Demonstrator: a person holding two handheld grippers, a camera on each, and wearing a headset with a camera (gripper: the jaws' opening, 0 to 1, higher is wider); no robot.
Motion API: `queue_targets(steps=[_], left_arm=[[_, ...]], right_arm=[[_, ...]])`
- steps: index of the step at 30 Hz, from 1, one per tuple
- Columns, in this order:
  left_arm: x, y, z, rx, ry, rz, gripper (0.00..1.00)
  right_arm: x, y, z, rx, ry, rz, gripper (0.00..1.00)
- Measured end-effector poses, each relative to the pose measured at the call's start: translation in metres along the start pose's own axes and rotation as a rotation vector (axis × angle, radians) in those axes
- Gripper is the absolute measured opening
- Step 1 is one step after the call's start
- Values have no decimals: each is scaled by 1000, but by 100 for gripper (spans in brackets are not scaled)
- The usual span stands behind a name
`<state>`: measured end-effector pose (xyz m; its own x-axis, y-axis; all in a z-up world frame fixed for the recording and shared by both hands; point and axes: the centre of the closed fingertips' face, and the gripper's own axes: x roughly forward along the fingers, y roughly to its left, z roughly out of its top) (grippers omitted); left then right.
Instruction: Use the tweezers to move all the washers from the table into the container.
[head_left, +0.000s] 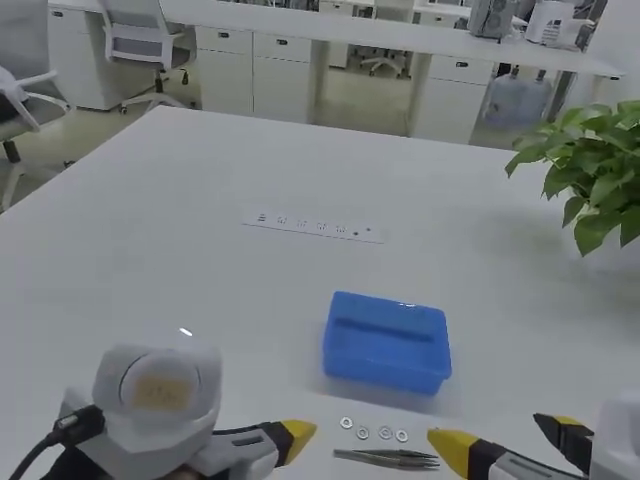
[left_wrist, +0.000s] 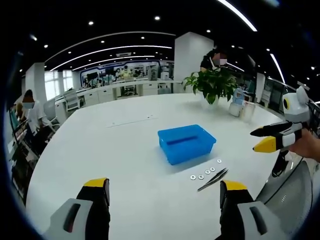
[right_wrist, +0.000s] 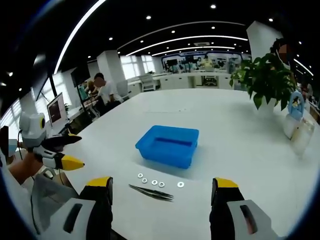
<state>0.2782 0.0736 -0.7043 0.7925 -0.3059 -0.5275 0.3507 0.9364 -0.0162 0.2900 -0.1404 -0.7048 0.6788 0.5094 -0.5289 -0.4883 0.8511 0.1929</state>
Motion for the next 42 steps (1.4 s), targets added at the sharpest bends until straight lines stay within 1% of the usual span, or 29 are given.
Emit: queue_targets(steps=[6, 10, 14, 16, 17, 18, 19, 20, 21, 22, 23, 24, 25, 26, 27, 29, 31, 32, 33, 35, 36, 39, 41, 42], left_arm=[[0, -1, 0, 4, 2, -7, 92], [1, -4, -1, 1, 5, -21, 89], [8, -13, -5, 13, 24, -64, 81], [14, -19, -7, 14, 33, -99, 74], [17, -28, -8, 23, 45, -152, 69], [20, -32, -9, 26, 50, -175, 64], [24, -40, -10, 51, 54, -221, 55], [27, -46, -13, 70, 70, -262, 47], [30, -52, -17, 79, 93, -293, 41], [35, -55, -21, 110, 117, -305, 37], [39, -59, -22, 132, 125, -319, 35], [43, -64, -25, 157, 142, -347, 33], [46, -66, -27, 173, 152, -354, 31], [50, -70, -28, 204, 160, -373, 28], [53, -72, -30, 222, 169, -391, 26], [59, -76, -31, 243, 171, -408, 22], [67, -78, -37, 285, 196, -424, 18], [73, -78, -40, 314, 201, -421, 17], [75, -78, -41, 321, 204, -420, 17], [84, -80, -52, 375, 240, -435, 15], [88, -81, -53, 379, 239, -435, 13], [96, -84, -60, 400, 260, -456, 11], [98, -86, -63, 408, 270, -474, 13], [101, -87, -63, 411, 271, -478, 12]], right_arm=[[0, 0, 1, -5, 0, 0, 80], [1, 0, -1, -7, 7, 2, 79], [4, 1, -6, -7, 24, 9, 77], [5, 1, -9, -6, 37, 9, 76], [6, 1, -9, -6, 40, 9, 76], [6, 0, -10, -5, 45, 11, 76], [7, 0, -11, -5, 48, 11, 76], [7, 0, -11, -5, 52, 10, 76], [8, -1, -12, -3, 55, 10, 75], [9, -1, -13, -1, 59, 10, 75], [10, -2, -14, 3, 64, 10, 75], [12, -2, -15, 7, 67, 10, 75], [12, -2, -15, 9, 70, 10, 75], [13, -2, -16, 12, 75, 12, 74], [15, -1, -18, 16, 83, 14, 74], [18, 0, -22, 18, 98, 20, 73], [21, 1, -25, 16, 115, 25, 73], [22, 1, -26, 16, 117, 27, 72], [23, 2, -27, 17, 122, 32, 72], [27, 5, -29, 15, 131, 45, 72], [28, 5, -29, 11, 136, 47, 71], [33, 7, -34, -13, 164, 56, 69], [35, 7, -37, -26, 179, 66, 65], [37, 9, -39, -33, 189, 79, 63]])
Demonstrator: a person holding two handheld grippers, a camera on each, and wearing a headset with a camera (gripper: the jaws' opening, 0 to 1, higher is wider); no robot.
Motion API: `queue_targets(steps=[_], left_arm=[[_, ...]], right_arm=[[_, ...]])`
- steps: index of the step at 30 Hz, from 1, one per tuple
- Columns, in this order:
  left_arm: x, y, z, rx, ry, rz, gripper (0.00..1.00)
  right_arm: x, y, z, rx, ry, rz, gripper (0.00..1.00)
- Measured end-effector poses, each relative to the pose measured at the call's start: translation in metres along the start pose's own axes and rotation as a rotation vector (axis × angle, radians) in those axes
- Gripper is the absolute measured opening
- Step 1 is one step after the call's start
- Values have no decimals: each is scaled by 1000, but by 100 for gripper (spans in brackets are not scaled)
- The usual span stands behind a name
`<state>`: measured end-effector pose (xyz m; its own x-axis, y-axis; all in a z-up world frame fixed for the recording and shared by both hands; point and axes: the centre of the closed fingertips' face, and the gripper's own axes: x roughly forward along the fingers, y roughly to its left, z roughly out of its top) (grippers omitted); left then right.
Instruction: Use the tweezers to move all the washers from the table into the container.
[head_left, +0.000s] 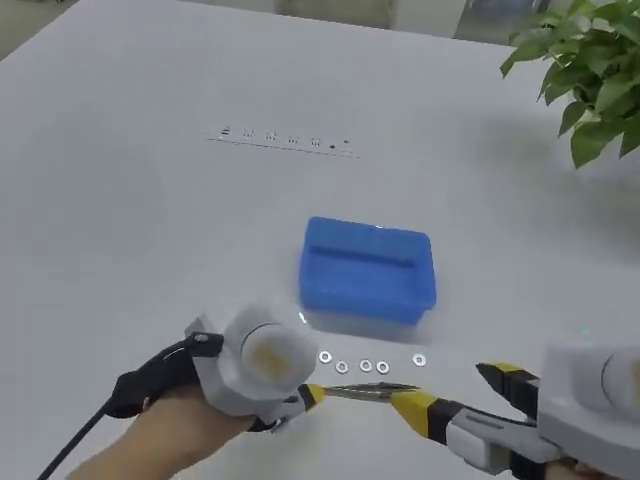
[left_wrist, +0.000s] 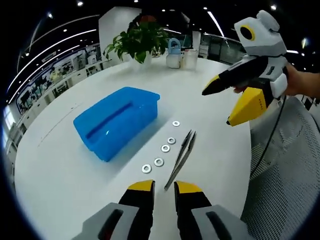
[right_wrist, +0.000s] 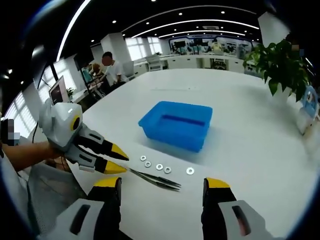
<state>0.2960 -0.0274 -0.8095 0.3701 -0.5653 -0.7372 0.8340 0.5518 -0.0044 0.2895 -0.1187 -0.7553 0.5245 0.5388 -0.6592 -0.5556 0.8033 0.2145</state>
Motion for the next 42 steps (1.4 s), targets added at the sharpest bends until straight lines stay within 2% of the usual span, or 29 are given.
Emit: queue_targets(steps=[5, 7, 8, 11, 14, 15, 18, 23, 25, 27, 32, 36, 37, 42], left_arm=[[8, -4, 0, 52, 5, -35, 6], [11, -3, -3, 125, 20, -36, 4], [13, -7, -3, 158, 20, -56, 3], [15, -6, -5, 136, 27, -51, 0], [15, -9, -4, 150, 23, -68, 0], [15, -11, -4, 176, 24, -80, 0], [11, -15, -4, 182, 27, -99, 0], [-5, -21, 6, 204, 11, -111, 0], [-14, -22, 14, 217, -8, -108, 0], [-23, -23, 22, 228, -26, -99, 0], [-44, -23, 43, 217, -86, -90, 0], [-53, -23, 46, 250, -80, -87, 0], [-55, -23, 46, 261, -78, -87, 0], [-62, -24, 50, 260, -89, -102, 0]], right_arm=[[10, 9, -7, -23, 50, 59, 52], [11, 12, -5, -49, 55, 64, 50], [12, 14, -3, -57, 57, 68, 49], [12, 14, -2, -65, 59, 70, 47], [13, 15, -1, -72, 63, 78, 46], [14, 18, -2, -88, 69, 84, 45], [14, 22, -2, -111, 76, 91, 42], [16, 31, -1, -187, 94, 110, 39], [19, 36, -1, -226, 103, 121, 37], [24, 38, -2, -262, 115, 110, 36], [40, 45, -8, -263, 119, 133, 34], [53, 50, -10, -319, 135, 131, 33], [56, 53, -10, -330, 143, 145, 31], [68, 60, -3, -352, 138, 166, 24]])
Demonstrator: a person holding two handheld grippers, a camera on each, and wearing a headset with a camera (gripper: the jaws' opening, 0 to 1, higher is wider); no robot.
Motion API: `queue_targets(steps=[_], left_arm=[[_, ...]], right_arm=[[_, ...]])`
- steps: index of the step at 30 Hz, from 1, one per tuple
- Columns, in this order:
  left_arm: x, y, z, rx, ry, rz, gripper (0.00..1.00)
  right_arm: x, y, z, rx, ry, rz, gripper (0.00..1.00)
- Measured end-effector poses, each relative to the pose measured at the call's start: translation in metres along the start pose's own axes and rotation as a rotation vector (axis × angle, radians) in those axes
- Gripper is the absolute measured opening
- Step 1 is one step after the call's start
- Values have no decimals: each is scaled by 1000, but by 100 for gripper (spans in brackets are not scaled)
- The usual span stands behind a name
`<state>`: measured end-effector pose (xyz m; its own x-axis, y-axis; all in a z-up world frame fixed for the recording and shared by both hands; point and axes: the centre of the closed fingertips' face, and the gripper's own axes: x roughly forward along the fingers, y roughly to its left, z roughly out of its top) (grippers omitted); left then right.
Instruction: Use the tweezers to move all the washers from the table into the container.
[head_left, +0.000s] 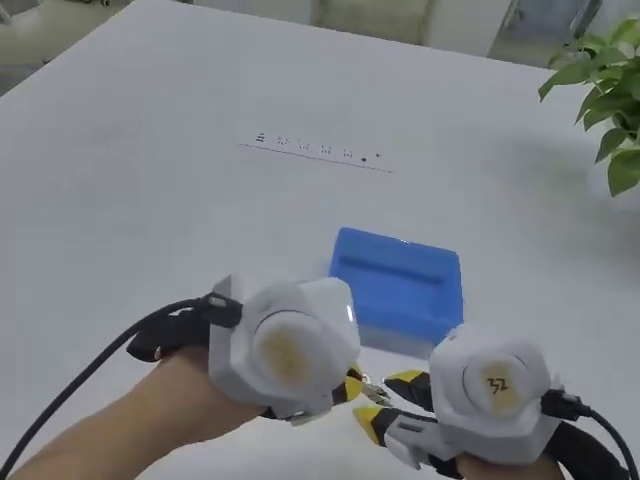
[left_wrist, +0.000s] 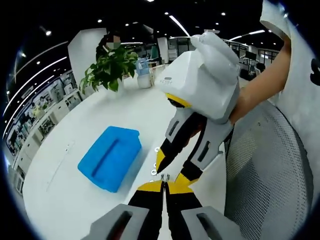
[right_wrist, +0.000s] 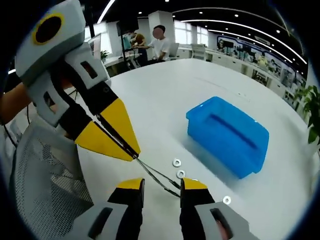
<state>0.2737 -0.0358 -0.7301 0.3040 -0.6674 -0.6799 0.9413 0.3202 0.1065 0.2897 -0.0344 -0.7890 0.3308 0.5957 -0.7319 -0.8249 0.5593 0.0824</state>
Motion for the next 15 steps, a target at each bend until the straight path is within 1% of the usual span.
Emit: queue_targets(steps=[1, 3, 4, 6, 10, 13, 15], left_arm=[[-2, 0, 1, 16, 3, 2, 0], [-5, 2, 4, 26, -2, 11, 0], [-8, 4, 4, 41, 5, 22, 0], [-10, 7, 4, 58, 19, 29, 0], [-15, 15, 5, 71, 20, 46, 0], [-16, 23, 7, 61, 18, 61, 0], [-15, 26, 5, 62, 27, 60, 0]], right_arm=[[1, 1, 4, -10, -6, 10, 21], [3, 3, 9, -28, -15, 28, 13], [5, 3, 12, -26, -20, 37, 13], [7, 4, 16, -29, -29, 51, 13], [9, 2, 25, -33, -51, 56, 13], [12, 0, 32, 13, -78, 76, 13], [15, -1, 32, 24, -78, 83, 13]])
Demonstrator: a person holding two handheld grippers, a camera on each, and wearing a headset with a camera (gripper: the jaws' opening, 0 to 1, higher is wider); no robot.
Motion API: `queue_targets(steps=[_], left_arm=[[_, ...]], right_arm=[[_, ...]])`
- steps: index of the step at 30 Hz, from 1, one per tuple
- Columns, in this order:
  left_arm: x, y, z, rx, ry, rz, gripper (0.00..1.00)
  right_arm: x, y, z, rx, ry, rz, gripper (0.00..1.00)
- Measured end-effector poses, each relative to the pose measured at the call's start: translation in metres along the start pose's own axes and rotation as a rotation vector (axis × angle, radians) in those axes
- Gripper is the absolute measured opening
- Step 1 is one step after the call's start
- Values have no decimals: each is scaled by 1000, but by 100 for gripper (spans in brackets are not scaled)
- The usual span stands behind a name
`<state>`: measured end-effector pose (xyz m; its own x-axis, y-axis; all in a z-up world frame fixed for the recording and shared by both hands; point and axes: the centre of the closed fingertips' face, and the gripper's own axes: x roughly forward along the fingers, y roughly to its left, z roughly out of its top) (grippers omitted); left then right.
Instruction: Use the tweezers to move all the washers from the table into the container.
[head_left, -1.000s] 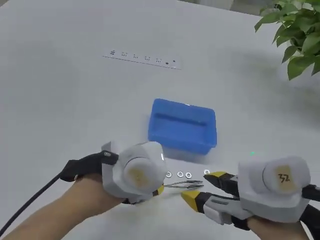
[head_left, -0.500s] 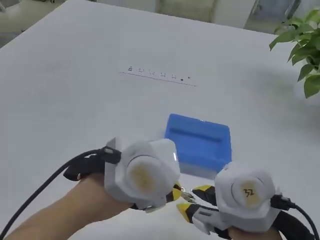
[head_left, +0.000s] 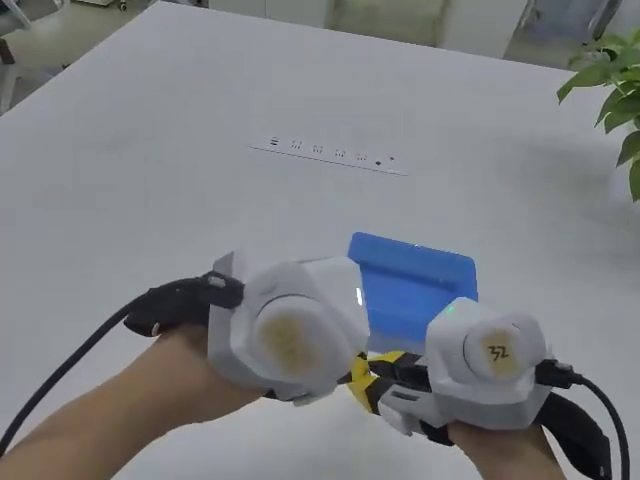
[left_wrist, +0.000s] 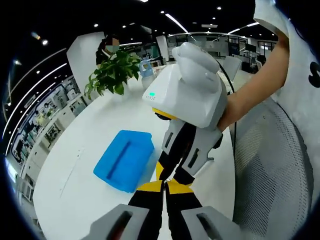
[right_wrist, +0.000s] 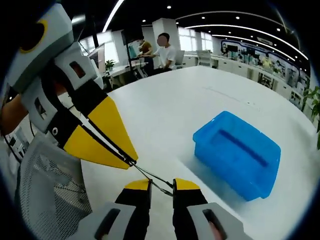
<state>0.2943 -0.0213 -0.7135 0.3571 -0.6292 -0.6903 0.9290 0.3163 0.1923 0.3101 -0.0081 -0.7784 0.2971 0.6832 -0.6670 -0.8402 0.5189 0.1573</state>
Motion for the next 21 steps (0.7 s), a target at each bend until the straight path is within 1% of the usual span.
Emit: queue_targets(steps=[6, 9, 12, 16, 21], left_arm=[[4, 2, -2, 25, 18, 0, 0], [5, 4, -1, 31, 19, 4, 0], [7, 6, -2, 28, 25, 1, 0], [7, 5, -4, 32, 32, -4, 0], [8, 6, -3, 35, 29, -2, 0]], right_arm=[[4, -3, -1, 5, 5, 2, 13], [5, -5, 0, 8, 4, 5, 14], [9, -5, 0, 25, 9, 17, 14], [12, -3, -4, 19, 25, 25, 13], [14, -5, -6, -5, 36, 17, 13]])
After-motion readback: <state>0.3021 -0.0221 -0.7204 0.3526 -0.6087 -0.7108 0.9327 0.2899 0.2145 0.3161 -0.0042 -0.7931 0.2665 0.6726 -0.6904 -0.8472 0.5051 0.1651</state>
